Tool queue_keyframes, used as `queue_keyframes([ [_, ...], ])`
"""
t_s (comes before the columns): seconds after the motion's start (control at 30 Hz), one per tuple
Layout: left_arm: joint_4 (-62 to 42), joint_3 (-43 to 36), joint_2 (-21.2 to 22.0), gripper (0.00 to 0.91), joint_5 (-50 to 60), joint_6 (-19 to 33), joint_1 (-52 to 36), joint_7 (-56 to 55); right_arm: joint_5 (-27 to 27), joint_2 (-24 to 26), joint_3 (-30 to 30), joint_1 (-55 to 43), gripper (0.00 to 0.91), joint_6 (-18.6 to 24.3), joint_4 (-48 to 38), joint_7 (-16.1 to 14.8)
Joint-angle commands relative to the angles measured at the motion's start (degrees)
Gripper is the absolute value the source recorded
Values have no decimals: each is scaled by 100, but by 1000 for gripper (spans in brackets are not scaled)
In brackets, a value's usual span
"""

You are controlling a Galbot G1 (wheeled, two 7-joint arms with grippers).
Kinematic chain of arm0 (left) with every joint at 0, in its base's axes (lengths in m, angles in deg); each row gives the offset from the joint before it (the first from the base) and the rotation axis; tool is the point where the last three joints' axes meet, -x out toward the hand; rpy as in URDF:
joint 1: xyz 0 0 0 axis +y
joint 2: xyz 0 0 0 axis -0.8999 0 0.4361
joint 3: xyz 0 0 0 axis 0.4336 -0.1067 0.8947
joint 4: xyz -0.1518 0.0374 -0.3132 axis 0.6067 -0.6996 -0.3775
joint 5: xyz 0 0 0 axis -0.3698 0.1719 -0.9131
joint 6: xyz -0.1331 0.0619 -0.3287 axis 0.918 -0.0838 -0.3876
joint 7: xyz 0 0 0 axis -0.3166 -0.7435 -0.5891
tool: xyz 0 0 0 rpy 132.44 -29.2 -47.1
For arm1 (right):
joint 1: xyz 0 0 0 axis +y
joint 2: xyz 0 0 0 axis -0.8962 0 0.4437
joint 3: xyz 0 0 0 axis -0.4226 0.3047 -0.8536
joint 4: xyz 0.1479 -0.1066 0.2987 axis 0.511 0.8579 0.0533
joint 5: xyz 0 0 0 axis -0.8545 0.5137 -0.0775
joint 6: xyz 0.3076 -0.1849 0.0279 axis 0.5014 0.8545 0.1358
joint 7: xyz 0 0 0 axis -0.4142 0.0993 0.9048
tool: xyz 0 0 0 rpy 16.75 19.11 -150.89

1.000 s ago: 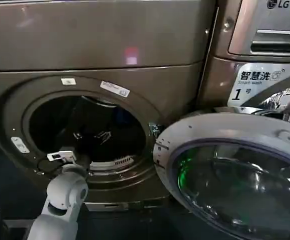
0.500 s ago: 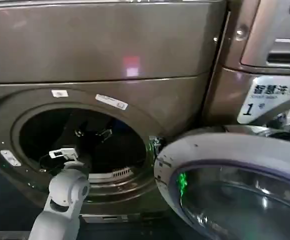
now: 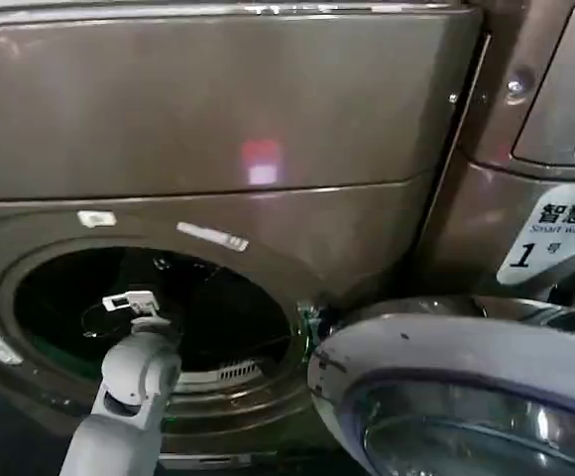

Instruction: Grasp the clothes from the dryer.

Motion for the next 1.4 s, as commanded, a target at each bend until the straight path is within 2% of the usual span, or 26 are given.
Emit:
queue_keyframes([
  [0.03, -23, -3, 5, 907, 6, 3, -10, -1, 10, -8, -27, 9, 907, -52, 15, 15],
  [0.33, -449, -118, 97, 907, 66, 77, -338, -1, 4, 2, -124, 54, 907, -44, -3, -5],
  [1.4, -4477, -727, 498, 907, 371, 687, -3086, 194, -38, 39, -167, 22, 907, -48, -46, -24],
])
